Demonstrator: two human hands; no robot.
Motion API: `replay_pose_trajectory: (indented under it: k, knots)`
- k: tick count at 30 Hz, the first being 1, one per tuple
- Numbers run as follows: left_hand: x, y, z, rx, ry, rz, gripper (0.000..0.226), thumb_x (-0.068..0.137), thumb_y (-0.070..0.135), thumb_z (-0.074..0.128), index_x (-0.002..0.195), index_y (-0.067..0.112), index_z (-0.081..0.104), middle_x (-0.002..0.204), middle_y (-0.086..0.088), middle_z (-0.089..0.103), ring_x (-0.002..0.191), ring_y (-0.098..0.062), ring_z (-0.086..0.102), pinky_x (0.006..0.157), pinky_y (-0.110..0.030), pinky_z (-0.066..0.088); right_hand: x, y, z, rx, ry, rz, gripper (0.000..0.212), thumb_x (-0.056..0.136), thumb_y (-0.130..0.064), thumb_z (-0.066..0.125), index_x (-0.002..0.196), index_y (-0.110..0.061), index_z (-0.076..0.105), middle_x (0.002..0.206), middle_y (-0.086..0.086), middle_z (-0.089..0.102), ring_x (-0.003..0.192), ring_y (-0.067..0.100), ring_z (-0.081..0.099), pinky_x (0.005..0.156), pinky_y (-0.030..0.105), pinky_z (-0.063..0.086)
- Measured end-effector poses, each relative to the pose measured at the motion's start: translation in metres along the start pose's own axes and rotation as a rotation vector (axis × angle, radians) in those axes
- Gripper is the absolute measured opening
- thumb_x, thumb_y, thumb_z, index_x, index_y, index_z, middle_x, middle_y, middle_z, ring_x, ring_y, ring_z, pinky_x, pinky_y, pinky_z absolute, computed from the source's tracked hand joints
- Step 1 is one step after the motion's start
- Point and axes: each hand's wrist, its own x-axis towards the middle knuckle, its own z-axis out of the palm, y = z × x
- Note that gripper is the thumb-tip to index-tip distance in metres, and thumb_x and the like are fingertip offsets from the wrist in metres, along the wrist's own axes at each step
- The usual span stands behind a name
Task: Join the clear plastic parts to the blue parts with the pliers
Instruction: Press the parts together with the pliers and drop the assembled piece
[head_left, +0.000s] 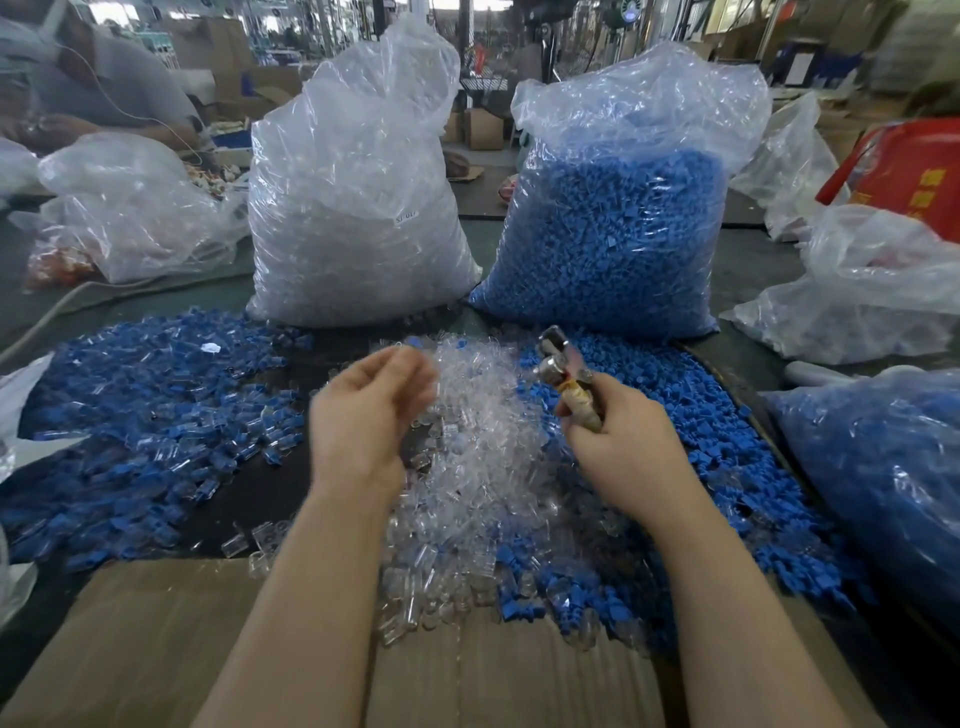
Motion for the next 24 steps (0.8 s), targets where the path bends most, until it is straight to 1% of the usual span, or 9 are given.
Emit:
replay_pose_trajectory:
  k: [3,5,10,14,16,18,19,21,24]
  knots:
    - [0.013,0.014,-0.025,-0.371,0.274,-0.105,0.008,0.085,0.005,0.069,0.093,0.005,0.066,0.076,-0.006,0.076,0.07,-0.011,0.074,0.06,-0.019,0.057,0.003,0.011,-0.006,-0.116,0.088,0.082,0.006,0.09,-0.028,0.056,0.084,-0.026,0.054,0.069,-0.007,0.059,0.061,0.014,0.054,0.05,0.03,0.036]
    - [0.019,0.019,-0.041,-0.568,0.367,-0.146,0.01,0.088,0.006,0.066,0.098,0.004,0.064,0.073,-0.007,0.075,0.069,-0.011,0.074,0.059,-0.019,0.057,0.004,0.015,-0.009,-0.173,0.122,0.125,0.013,0.091,-0.03,0.056,0.08,-0.026,0.05,0.067,-0.006,0.058,0.06,0.014,0.052,0.049,0.028,0.031]
    - [0.028,0.024,-0.068,-0.87,0.534,-0.197,0.011,0.096,0.005,0.057,0.103,-0.002,0.064,0.093,-0.012,0.073,0.074,-0.015,0.074,0.049,-0.019,0.054,0.003,0.022,-0.012,-0.267,0.178,0.223,0.018,0.091,-0.03,0.055,0.077,-0.023,0.048,0.068,-0.003,0.057,0.059,0.015,0.05,0.048,0.027,0.028]
    - [0.03,0.028,-0.077,-1.055,0.606,-0.148,0.012,0.097,0.002,0.055,0.097,-0.004,0.066,0.082,-0.015,0.073,0.067,-0.019,0.074,0.047,-0.022,0.055,0.003,0.023,-0.013,-0.305,0.206,0.286,0.018,0.092,-0.03,0.055,0.076,-0.022,0.048,0.068,-0.002,0.056,0.059,0.016,0.048,0.048,0.027,0.027]
    - [0.03,0.028,-0.079,-1.044,0.588,-0.137,0.011,0.096,0.002,0.057,0.1,-0.003,0.066,0.082,-0.013,0.073,0.068,-0.018,0.073,0.049,-0.022,0.056,0.002,0.024,-0.014,-0.305,0.233,0.313,0.019,0.093,-0.029,0.054,0.076,-0.021,0.047,0.068,0.0,0.054,0.059,0.017,0.048,0.048,0.028,0.028]
    - [0.03,0.028,-0.079,-0.864,0.519,-0.149,0.012,0.093,0.003,0.061,0.105,0.002,0.065,0.087,-0.008,0.073,0.069,-0.012,0.073,0.054,-0.018,0.056,0.002,0.024,-0.016,-0.296,0.264,0.338,0.02,0.093,-0.027,0.054,0.076,-0.02,0.047,0.068,0.001,0.054,0.058,0.018,0.047,0.048,0.029,0.028]
    - [0.03,0.028,-0.077,-0.681,0.47,-0.156,0.014,0.092,0.004,0.064,0.106,0.006,0.067,0.089,-0.004,0.073,0.072,-0.009,0.072,0.059,-0.017,0.056,0.001,0.024,-0.017,-0.292,0.277,0.352,0.019,0.092,-0.027,0.055,0.077,-0.019,0.049,0.069,0.002,0.054,0.059,0.019,0.047,0.049,0.03,0.028]
    - [0.029,0.028,-0.068,-0.143,0.346,-0.124,0.017,0.089,0.009,0.068,0.102,0.019,0.07,0.091,0.003,0.071,0.078,-0.005,0.066,0.067,-0.018,0.053,0.0,0.025,-0.02,-0.303,0.288,0.383,0.017,0.092,-0.027,0.056,0.08,-0.017,0.05,0.07,0.002,0.053,0.058,0.019,0.043,0.051,0.032,0.028]
    - [0.024,0.023,-0.055,0.589,0.132,0.016,0.019,0.082,0.012,0.076,0.089,0.029,0.072,0.089,0.008,0.069,0.082,-0.007,0.06,0.066,-0.021,0.042,-0.001,0.026,-0.022,-0.352,0.255,0.417,0.016,0.091,-0.026,0.055,0.081,-0.016,0.048,0.071,0.003,0.051,0.059,0.022,0.042,0.052,0.032,0.028]
